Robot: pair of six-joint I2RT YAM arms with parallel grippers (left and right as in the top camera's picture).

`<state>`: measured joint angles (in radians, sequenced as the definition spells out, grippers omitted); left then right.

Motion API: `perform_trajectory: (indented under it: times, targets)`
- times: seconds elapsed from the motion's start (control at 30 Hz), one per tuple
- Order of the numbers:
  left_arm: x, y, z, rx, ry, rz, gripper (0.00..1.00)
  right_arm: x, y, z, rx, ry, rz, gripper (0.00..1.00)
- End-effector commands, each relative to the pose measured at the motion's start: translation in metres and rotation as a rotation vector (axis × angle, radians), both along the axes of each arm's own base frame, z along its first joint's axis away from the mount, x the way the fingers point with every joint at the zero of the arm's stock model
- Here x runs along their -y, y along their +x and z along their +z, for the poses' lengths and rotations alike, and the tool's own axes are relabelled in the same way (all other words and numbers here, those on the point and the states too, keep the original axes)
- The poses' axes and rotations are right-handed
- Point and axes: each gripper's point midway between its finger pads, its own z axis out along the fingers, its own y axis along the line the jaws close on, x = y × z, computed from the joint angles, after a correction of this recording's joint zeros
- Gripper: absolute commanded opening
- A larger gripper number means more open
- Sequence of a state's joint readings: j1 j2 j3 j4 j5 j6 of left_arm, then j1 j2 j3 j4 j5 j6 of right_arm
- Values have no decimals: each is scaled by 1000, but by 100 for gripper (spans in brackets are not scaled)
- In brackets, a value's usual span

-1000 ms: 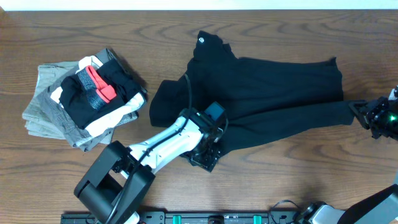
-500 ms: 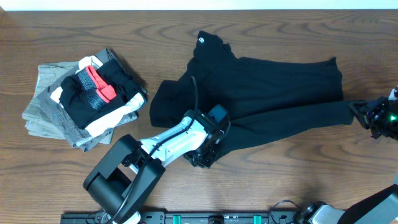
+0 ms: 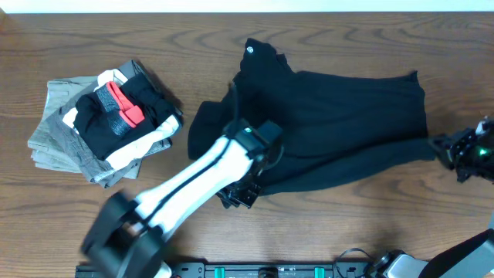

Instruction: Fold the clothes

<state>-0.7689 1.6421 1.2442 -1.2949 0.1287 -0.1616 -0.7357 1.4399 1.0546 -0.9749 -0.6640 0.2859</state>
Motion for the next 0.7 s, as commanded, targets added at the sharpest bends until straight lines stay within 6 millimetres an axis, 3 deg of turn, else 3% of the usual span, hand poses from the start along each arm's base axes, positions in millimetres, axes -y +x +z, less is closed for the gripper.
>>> perform_trajectory:
  times: [0.0,0.13,0.37,0.43,0.5,0.6,0.67]
  targets:
    - [-8,-4,29,65,-34,15,6,12,-23,-8,-111,-130,23,2]
    - [-27,-13,48,105,-10,23,6,15,-54,-11,-243,-214,38,3]
    - [-58,-27,63,110,80,32,6,13,-79,10,-269,-321,25,5]
    - [-59,-26,63,108,79,30,7,12,-81,13,-262,-328,23,9]
    - [-59,-24,63,115,75,29,10,11,-81,13,-263,-328,23,19]
    - [-63,-21,63,122,88,39,27,13,-83,12,-275,-338,21,33]
    - [-70,-16,64,142,118,41,38,16,-80,13,-264,-350,16,36]
